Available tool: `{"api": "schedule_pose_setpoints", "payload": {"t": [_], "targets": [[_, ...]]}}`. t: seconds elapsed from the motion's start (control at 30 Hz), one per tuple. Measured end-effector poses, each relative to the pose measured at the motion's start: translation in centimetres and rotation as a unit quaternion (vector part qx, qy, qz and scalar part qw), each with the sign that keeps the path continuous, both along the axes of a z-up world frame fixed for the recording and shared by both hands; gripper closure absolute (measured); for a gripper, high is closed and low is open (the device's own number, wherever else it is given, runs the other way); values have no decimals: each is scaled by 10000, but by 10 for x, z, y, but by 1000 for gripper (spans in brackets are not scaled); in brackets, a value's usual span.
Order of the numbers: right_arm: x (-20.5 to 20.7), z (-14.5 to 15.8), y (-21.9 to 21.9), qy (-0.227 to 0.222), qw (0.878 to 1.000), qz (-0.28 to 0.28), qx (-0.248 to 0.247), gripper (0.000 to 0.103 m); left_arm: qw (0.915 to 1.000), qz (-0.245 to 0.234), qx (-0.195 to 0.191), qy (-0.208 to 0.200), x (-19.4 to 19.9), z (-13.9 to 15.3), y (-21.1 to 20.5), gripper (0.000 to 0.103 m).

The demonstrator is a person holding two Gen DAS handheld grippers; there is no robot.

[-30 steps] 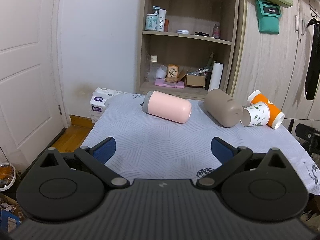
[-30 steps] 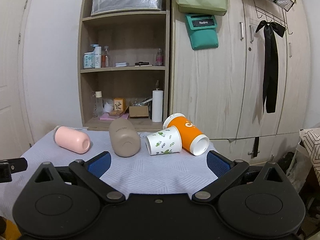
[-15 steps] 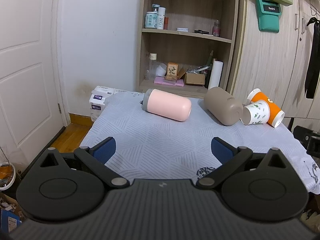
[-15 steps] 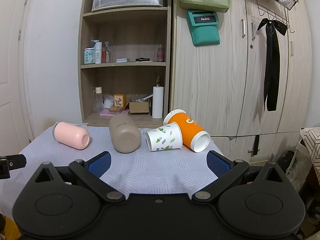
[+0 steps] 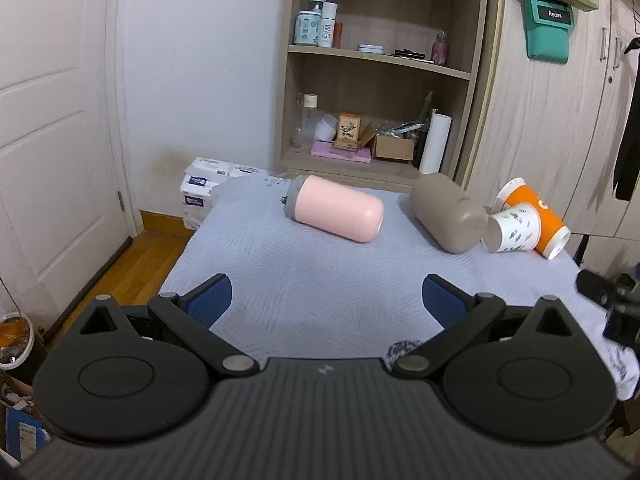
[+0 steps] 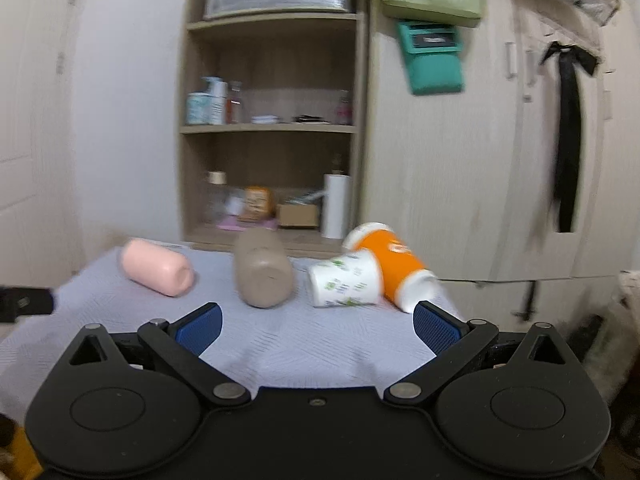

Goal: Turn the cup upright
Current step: 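Move the right gripper down over the lying taupe tumbler's base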

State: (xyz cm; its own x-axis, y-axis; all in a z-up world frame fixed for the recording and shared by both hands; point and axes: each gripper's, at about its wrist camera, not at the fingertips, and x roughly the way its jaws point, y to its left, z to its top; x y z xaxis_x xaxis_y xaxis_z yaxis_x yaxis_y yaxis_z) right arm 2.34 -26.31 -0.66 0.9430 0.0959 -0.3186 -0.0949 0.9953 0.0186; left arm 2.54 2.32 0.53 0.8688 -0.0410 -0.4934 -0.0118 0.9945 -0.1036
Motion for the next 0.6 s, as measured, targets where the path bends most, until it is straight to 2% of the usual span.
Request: {"api": "schedule_pose_setpoints", "payload": {"t": [0.1,0.2,0.37,0.6], "targets": [[11,1,-6,73,9988,467,128,0,9999,-125,14,73,13,6,-7,0],[21,4,-4,47,9972,749,-13,0,9990,-401,107,194,30,11,-19,0],[43,3,4,-25,9938,1084,-225,0,9963,-726,-338,314,63,14,-30,0],[80,-6,20,-8,9882,1417,-581,0,9929,-814,-732,473,119,14,-45,0]]}}
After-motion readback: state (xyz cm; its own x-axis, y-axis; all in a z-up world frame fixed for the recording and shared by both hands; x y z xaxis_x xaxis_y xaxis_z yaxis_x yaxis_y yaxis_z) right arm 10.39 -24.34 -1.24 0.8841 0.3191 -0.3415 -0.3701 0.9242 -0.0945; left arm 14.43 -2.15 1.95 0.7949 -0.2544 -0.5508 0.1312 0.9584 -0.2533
